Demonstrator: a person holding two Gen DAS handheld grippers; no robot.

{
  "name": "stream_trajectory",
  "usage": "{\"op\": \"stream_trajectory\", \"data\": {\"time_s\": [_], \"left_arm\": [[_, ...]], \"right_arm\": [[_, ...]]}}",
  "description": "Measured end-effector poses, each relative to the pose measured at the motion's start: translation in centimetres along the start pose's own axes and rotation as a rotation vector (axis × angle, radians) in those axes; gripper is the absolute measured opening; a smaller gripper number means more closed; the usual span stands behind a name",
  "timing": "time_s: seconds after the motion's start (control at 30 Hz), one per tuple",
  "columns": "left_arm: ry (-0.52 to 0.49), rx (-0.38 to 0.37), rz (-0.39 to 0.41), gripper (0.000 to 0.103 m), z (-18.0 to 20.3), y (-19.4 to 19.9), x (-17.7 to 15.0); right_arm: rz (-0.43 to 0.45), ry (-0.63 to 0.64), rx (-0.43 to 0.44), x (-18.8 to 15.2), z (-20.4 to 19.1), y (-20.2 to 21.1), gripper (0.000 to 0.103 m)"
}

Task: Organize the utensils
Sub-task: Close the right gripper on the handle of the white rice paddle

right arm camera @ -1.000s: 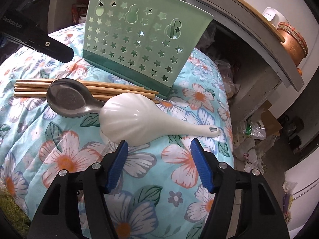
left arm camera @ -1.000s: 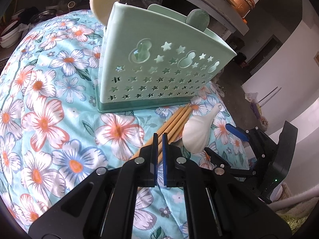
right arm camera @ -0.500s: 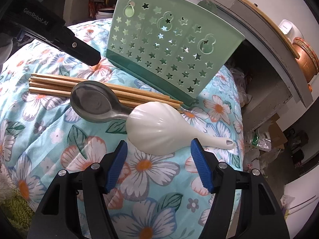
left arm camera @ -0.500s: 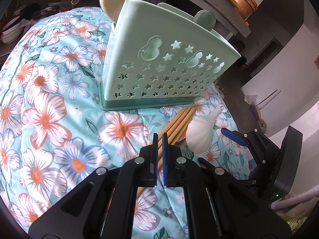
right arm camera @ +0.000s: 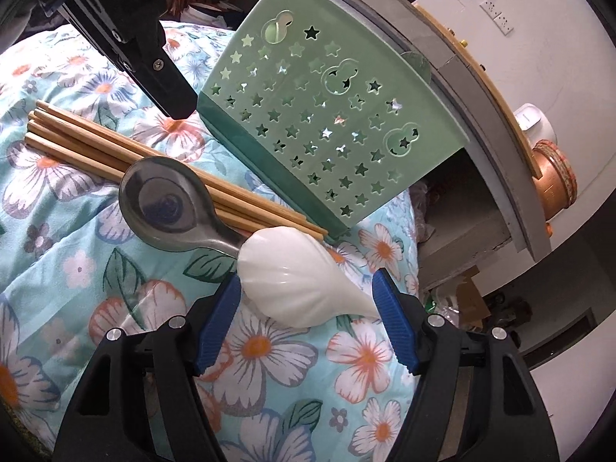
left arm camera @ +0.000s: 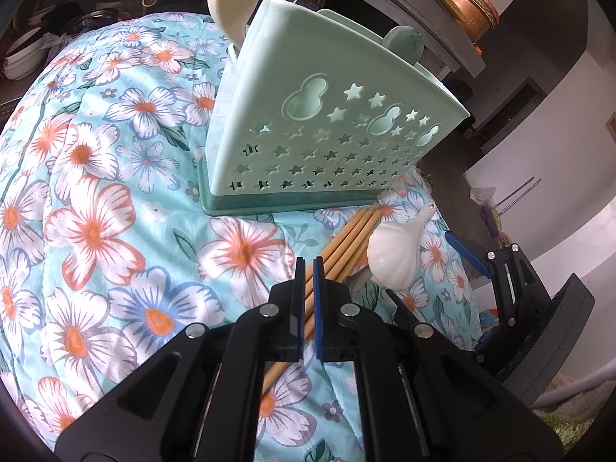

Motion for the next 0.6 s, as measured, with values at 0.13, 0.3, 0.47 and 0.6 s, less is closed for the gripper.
{"op": "stream_trajectory", "data": {"time_s": [0.13,0.3,0.47,0.6], "left_arm": [[0.0,-0.001,0.002,0.003,0.0,0.1,0.0],[0.0,-0.001,0.003,0.003,0.0,0.1,0.0],[0.0,-0.002,0.002,0.003,0.0,0.1,0.0],[0.0,-0.002,0.002,0.003,0.0,0.2,0.0]], "right_arm": [[0.03,0.036,-0.074,0.1,0.1,0.7,0.068],[0.048,0.087,-0.139,0.0,-0.3,0.9,0.067],[0.045,0.153,-0.186,-0.4,-0.5,0.0,0.05],[0.047,0.187,-0.208,-0.5,-0.5,-0.5,0.047]]}}
Point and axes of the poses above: each gripper's, at about its wrist camera, not at the fingertips, and y roughly against the way its jaws point, z to its right, x to its top, the point moved 1 cm from there along -y, roughly the way its jaws point, and after that the axes turned 7 degrees about x, right-handed, at the moved point
